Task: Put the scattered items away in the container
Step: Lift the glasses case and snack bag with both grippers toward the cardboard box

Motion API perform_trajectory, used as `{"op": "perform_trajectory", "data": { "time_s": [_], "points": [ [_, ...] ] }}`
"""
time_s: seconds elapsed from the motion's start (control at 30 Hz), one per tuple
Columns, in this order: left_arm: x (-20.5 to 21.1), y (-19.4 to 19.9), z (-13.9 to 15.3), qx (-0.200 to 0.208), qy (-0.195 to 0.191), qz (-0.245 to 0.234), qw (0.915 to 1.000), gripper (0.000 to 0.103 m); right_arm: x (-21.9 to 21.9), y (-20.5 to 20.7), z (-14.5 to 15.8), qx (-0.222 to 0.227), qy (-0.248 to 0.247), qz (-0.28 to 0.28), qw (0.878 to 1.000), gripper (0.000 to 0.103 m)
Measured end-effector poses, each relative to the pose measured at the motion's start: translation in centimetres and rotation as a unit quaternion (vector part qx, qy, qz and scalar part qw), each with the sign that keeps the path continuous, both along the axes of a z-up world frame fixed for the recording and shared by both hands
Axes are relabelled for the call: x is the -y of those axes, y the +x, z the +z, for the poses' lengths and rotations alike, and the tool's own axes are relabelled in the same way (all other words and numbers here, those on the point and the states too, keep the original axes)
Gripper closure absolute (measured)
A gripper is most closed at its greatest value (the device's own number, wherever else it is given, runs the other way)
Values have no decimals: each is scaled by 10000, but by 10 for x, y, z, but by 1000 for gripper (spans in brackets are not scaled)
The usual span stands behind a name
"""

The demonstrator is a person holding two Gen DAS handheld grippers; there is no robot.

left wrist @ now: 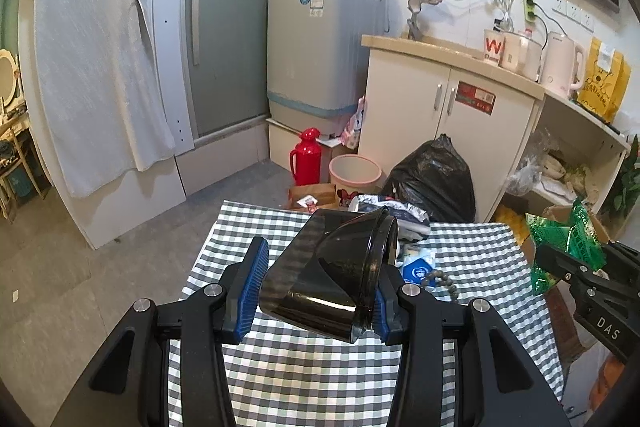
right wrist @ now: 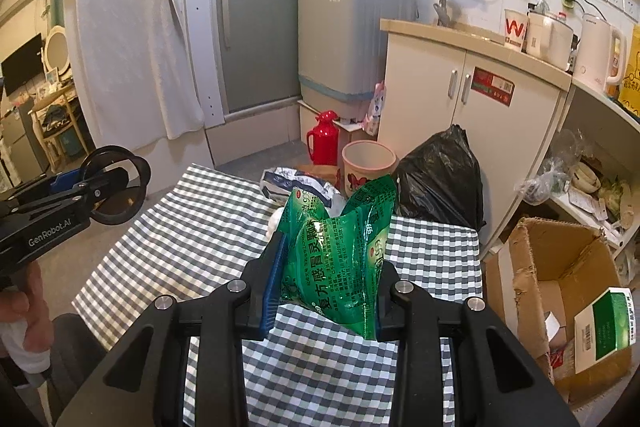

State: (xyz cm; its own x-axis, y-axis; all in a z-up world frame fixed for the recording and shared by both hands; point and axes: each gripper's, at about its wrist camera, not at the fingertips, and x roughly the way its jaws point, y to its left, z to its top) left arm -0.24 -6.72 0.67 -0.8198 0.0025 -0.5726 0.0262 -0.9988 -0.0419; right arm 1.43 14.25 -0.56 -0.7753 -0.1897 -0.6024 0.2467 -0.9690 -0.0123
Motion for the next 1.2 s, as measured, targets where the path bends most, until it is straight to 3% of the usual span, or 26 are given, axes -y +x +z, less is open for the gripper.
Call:
{"op": "perform_trajectory", "data": {
  "time_s": [0.53, 1.2],
  "points": [
    [-10, 13, 16, -221, -16, -45, 9997, 57, -16, 21, 15, -235, -119, -103, 9996, 70],
    [-79, -6, 21, -228, -71, -579, 9980, 57, -80, 20, 25, -389, -207, -550, 9975, 70]
  ]
}}
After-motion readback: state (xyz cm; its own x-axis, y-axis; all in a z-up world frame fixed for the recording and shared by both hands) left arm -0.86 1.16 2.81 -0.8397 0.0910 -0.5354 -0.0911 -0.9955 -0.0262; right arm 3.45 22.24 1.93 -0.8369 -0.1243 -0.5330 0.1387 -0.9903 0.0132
